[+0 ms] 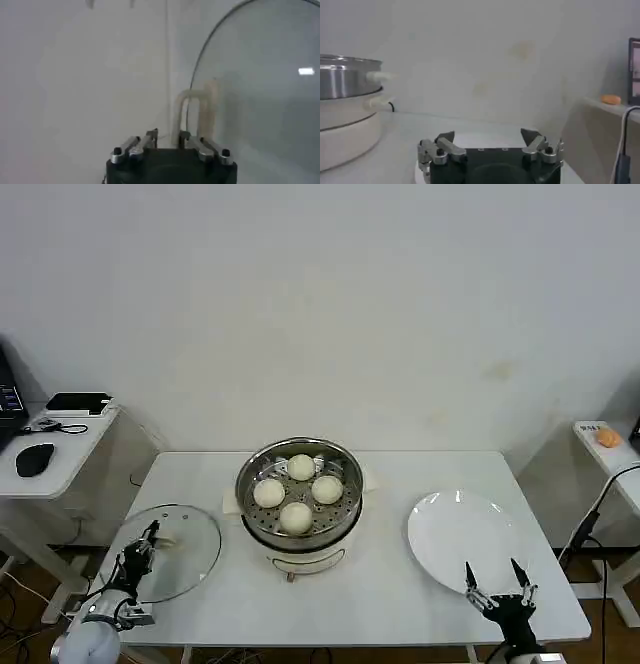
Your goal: Take steamed baozi put them in steamer then cover it.
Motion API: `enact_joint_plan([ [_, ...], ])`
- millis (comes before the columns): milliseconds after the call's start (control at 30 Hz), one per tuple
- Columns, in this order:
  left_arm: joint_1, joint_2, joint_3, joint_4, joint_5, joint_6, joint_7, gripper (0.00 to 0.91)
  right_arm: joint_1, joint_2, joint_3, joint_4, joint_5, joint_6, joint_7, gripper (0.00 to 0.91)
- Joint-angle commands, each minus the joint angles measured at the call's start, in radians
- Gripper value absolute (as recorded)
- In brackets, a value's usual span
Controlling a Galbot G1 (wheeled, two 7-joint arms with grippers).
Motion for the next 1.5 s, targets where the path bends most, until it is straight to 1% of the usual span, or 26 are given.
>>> enact_joint_plan([
  [33, 0.015, -0.005, -0.035, -0.085, -0.058, 0.008, -0.076, 0.000, 0.001, -0.001, -0.005, 0.001, -0.005, 0.001, 0.001, 0.907],
  [100, 0.020, -0.007, -0.047, -0.128, -0.073, 0.052, -0.079, 0.000, 0.002, -0.002, -0.007, 0.000, -0.007, 0.002, 0.001, 0.907],
  [167, 0.026, -0.011, -0.066, -0.183, -0.094, 0.140, -0.076, 0.000, 0.003, -0.003, -0.010, -0.002, -0.010, 0.004, 0.000, 0.907],
  [267, 0.023, -0.012, -0.087, -0.241, -0.089, 0.227, -0.053, 0.000, 0.004, -0.005, -0.014, -0.007, -0.012, 0.006, -0.001, 0.907],
  [367, 0.008, -0.007, -0.104, -0.292, -0.066, 0.267, -0.017, 0.000, 0.004, -0.006, -0.017, -0.008, -0.015, 0.007, -0.002, 0.907],
  [533, -0.007, 0.022, -0.096, -0.361, -0.052, 0.296, 0.061, 0.000, 0.001, -0.011, -0.024, -0.006, -0.023, 0.008, -0.004, 0.907],
  [667, -0.019, 0.063, -0.030, -0.445, -0.047, 0.333, 0.126, 0.000, -0.001, -0.011, -0.035, -0.004, -0.038, 0.008, -0.006, 0.907],
  [700, -0.024, 0.070, -0.008, -0.460, -0.021, 0.343, 0.133, 0.000, -0.002, -0.010, -0.036, -0.004, -0.043, 0.009, -0.006, 0.907],
  [800, -0.042, 0.088, 0.066, -0.506, 0.028, 0.381, 0.186, 0.000, -0.007, -0.004, -0.047, 0.000, -0.064, 0.013, -0.006, 0.907],
  [900, -0.080, 0.088, 0.157, -0.535, 0.069, 0.418, 0.235, 0.000, -0.012, 0.000, -0.055, 0.003, -0.089, 0.017, -0.005, 0.907],
  [1067, -0.144, 0.048, 0.290, -0.577, 0.112, 0.493, 0.330, 0.000, -0.021, 0.006, -0.053, 0.010, -0.125, 0.027, -0.009, 0.907],
  [1200, -0.198, -0.021, 0.351, -0.568, 0.149, 0.548, 0.429, 0.000, -0.025, 0.000, -0.056, 0.016, -0.132, 0.028, -0.011, 0.907],
  [1333, -0.241, -0.097, 0.367, -0.529, 0.142, 0.596, 0.480, 0.000, -0.031, 0.005, -0.059, 0.010, -0.147, 0.033, -0.009, 0.907],
  [1500, -0.270, -0.179, 0.373, -0.502, 0.161, 0.614, 0.500, 0.000, -0.031, 0.014, -0.070, 0.002, -0.162, 0.034, -0.008, 0.907],
])
